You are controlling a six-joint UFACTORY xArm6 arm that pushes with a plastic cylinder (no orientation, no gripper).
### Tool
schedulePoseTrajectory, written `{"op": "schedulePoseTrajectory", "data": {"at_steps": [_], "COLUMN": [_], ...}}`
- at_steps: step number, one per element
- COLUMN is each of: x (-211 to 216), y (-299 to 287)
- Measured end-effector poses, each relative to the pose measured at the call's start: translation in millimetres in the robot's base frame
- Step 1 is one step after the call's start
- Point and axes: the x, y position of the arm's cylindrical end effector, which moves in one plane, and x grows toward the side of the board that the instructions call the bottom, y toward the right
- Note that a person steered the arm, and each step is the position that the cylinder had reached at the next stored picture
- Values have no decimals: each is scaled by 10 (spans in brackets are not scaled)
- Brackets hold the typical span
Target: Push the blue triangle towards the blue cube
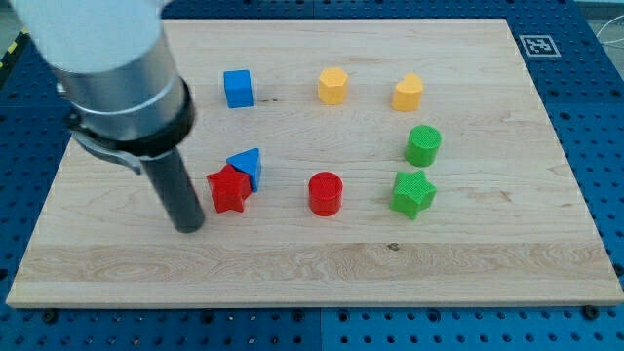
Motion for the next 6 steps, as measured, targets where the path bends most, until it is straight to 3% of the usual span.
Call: {"op": "schedulePoseTrajectory", "data": {"at_steps": [2,6], "x": [-80,-530], "y": [504,505]}}
